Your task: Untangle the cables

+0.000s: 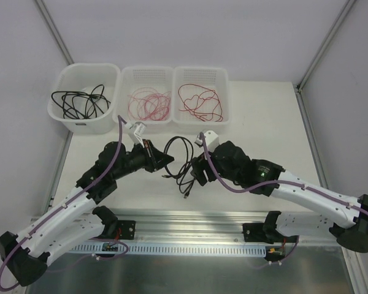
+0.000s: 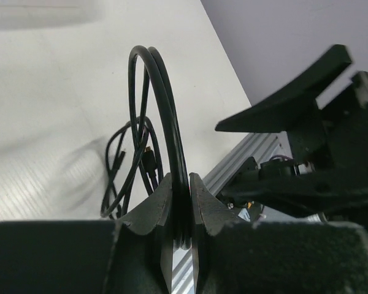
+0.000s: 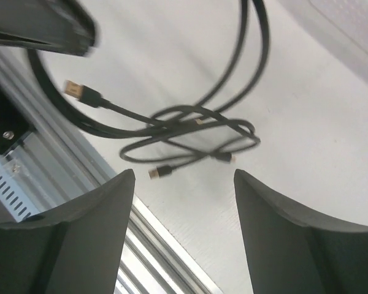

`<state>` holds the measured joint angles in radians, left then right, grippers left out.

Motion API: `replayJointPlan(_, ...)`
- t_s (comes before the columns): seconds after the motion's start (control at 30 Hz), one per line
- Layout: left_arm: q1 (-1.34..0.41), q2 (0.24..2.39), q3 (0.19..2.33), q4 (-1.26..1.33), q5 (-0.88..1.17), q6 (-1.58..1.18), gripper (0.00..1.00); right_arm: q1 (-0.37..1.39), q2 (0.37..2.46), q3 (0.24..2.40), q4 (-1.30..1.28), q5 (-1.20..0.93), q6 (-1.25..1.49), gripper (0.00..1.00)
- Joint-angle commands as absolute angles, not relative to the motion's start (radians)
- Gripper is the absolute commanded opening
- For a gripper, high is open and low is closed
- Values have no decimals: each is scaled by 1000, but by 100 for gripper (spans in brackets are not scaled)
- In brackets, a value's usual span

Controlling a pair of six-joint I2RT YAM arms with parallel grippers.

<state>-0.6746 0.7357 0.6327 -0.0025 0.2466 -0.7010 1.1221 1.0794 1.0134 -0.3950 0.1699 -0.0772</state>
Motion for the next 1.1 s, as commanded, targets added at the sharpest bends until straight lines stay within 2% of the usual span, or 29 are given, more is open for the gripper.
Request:
replayJointPlan(0.0,-680,700,690,28,281,-600,0,1080,1037,954,-385,221,52,70)
replayJointPlan(0.2,-680,664,707,26,324,-566,0,1065,1045,858,-292,196,35,70)
replayJointPlan(0.43,-680,638,727,17,342,-580,0,1058,1019,736,-65,121,54,70)
replayJointPlan(0.73,-680,646,752,9,386,-595,0,1012,989,723,-9,195,112,69)
replayJointPlan(1.07,-680,660,810,5,498,-604,0,1009,1042,736,-5,103,-110,68)
